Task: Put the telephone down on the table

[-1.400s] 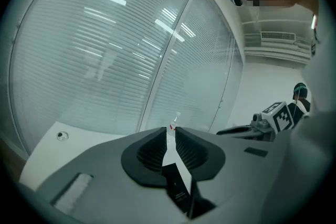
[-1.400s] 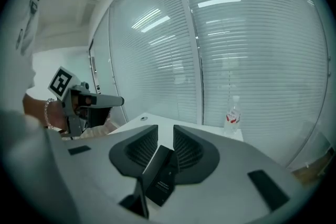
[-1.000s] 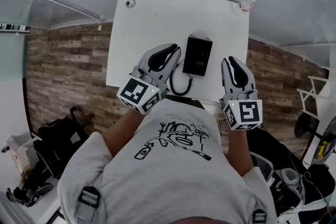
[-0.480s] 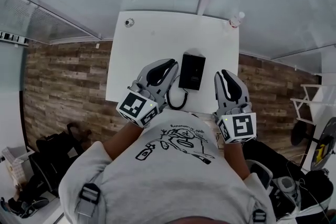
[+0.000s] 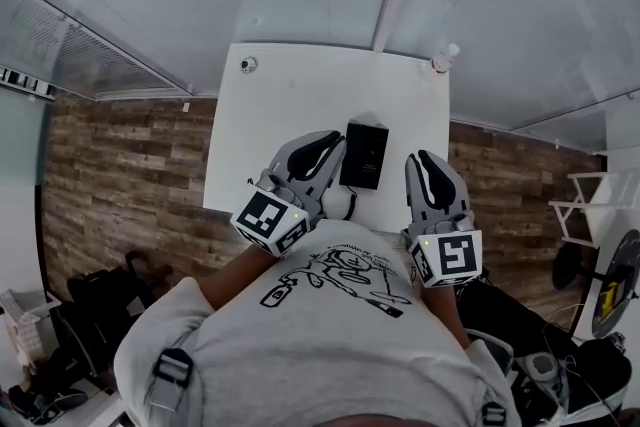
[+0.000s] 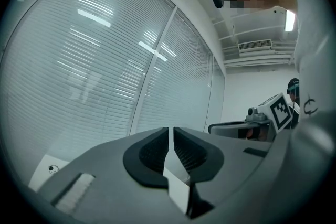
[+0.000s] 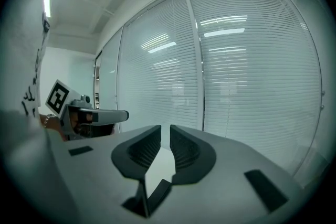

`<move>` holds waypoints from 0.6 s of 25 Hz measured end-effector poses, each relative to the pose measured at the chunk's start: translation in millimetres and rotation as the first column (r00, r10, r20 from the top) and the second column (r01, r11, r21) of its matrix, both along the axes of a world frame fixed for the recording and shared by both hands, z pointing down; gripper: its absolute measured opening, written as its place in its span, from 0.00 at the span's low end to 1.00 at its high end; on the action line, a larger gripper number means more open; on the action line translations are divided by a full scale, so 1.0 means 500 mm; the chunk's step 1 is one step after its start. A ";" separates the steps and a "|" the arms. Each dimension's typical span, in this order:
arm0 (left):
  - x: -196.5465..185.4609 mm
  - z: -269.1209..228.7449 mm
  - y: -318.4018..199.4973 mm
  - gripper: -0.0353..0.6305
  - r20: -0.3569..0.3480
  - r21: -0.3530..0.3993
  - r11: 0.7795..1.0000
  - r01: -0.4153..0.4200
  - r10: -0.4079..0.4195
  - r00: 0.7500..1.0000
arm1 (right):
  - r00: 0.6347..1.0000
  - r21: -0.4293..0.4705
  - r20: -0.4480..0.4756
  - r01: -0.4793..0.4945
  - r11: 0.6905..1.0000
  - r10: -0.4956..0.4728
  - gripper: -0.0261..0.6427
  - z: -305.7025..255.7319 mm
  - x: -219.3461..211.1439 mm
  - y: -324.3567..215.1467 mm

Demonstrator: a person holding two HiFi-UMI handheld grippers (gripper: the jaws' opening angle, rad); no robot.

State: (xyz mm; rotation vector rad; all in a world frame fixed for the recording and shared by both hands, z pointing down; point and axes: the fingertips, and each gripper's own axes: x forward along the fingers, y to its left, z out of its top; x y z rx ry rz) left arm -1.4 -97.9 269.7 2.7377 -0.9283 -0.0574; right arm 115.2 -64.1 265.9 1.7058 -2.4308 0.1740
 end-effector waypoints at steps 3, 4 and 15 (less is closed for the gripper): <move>-0.003 -0.002 -0.001 0.10 -0.004 -0.006 1.000 0.001 -0.001 1.000 | 1.000 0.009 0.012 -0.014 1.000 0.014 0.11 -0.009 0.005 0.002; -0.004 -0.003 -0.003 0.10 -0.005 -0.008 1.000 0.002 -0.002 1.000 | 1.000 0.013 0.013 -0.016 1.000 0.016 0.11 -0.013 0.006 0.003; -0.005 0.010 -0.018 0.10 -0.003 -0.037 0.999 -0.004 0.004 1.000 | 1.000 0.003 0.008 -0.029 1.000 0.029 0.11 0.001 0.026 -0.001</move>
